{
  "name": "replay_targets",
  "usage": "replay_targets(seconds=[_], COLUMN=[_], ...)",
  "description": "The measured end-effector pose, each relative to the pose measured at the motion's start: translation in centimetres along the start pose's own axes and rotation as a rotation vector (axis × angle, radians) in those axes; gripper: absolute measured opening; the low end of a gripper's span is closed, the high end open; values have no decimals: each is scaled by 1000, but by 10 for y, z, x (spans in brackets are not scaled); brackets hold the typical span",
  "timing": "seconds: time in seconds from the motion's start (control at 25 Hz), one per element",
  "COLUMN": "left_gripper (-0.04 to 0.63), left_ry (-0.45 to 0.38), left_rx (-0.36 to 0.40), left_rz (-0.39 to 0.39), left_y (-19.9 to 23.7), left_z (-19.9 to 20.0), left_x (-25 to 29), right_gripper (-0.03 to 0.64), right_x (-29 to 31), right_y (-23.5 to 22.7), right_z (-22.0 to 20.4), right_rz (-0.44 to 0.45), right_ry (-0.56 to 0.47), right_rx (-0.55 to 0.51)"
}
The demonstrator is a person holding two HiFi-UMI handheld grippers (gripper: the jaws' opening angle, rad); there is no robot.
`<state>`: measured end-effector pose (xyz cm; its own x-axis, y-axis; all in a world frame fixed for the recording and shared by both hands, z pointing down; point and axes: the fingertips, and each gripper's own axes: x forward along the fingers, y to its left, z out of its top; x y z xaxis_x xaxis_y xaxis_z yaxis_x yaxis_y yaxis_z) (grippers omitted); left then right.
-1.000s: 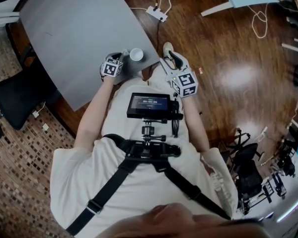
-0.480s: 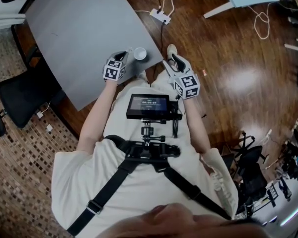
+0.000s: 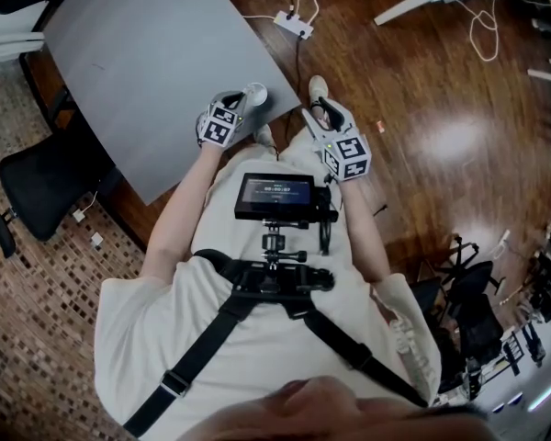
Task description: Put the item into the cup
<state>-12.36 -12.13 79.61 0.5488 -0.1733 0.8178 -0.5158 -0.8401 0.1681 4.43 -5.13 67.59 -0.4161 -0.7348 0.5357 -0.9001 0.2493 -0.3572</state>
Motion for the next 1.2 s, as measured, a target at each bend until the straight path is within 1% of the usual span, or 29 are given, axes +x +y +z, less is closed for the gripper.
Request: replay_targets(seconds=[0.28, 0.56, 0.92, 1.08, 1.2], left_gripper=[2, 2, 2, 2, 3], left_ry=[53, 113, 173, 221, 227], left_rx=[39, 81, 85, 100, 97], left_rz=[-24, -19, -42, -14, 0], left_y=[-9, -20, -20, -13, -11], left_z=[-6, -1, -13, -25, -24], left_x=[12, 38, 45, 51, 52], right_gripper=[210, 210, 210, 210, 210], right_x=[-13, -30, -34, -36, -37], right_y=[-7, -41, -42, -44, -45], right_z=[-4, -6, -14, -14, -11], right_rz=[-27, -51, -76, -86, -94], right_ry=[-14, -31, -31, -32, -37], right_rx=[19, 57, 77, 86, 88])
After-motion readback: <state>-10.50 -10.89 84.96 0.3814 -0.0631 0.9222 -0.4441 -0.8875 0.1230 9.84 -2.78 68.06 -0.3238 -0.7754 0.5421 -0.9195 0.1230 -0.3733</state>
